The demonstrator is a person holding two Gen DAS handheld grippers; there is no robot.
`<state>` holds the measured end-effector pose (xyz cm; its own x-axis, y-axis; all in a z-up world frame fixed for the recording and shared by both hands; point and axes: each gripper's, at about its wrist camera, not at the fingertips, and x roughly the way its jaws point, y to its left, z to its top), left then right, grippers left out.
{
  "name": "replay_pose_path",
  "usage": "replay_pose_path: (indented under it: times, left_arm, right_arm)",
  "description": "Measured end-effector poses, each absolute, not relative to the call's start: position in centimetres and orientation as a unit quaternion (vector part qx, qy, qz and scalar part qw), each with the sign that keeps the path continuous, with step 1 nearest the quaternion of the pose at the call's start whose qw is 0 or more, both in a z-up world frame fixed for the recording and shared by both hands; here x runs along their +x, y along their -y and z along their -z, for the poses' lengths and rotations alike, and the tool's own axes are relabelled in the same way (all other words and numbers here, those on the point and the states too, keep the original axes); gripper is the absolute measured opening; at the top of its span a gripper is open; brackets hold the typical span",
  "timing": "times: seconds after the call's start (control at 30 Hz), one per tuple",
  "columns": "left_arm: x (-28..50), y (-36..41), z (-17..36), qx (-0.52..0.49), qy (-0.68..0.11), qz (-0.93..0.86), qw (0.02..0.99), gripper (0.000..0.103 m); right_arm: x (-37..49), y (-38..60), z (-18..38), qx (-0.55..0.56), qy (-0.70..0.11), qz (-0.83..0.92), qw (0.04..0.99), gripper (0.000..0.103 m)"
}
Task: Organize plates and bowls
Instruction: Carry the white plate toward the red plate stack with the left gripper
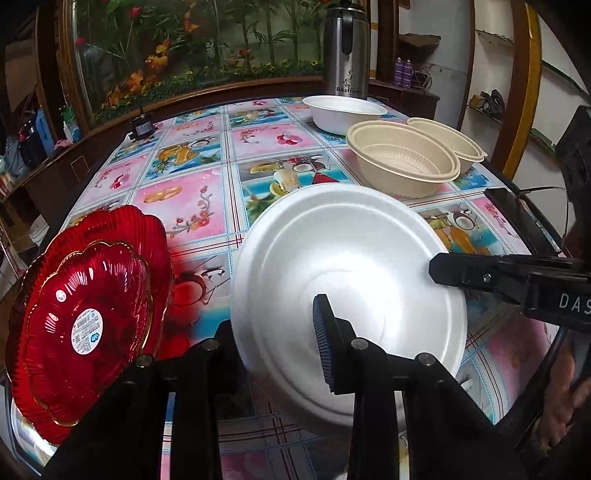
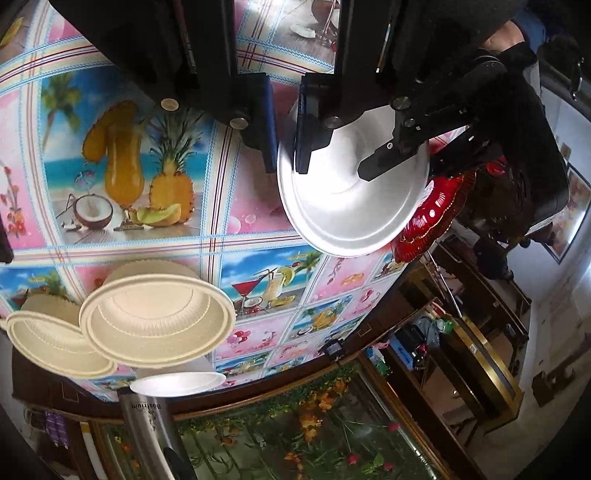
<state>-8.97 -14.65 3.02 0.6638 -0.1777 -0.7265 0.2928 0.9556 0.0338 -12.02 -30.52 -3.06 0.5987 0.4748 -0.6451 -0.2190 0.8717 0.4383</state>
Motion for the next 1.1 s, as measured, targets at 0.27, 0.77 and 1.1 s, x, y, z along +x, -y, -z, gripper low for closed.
replay_pose_path:
  times: [0.27,0.77,1.1]
  left_arm:
    - [-9.0,14.7,-2.9,0.072,-0.389,0.132,0.909,0.02]
    - [-9.2,14.5,-3.1,0.06,-0.38,0.14,0.912,0.02]
    - [-10.7,14.4,-3.8,0.072,-0.358,0.132,0.921,0.02]
  right_arm:
    - [-11.9,30.3,3.8,0.158,-0.388,-0.206,0.884,0.013]
    - [-11.9,30.0,3.3,0.143,-0.373,-0.201,0.894,0.01]
    - [-12.3,30.6,2.9,0.172,-0.375,-0.207,0.887,0.01]
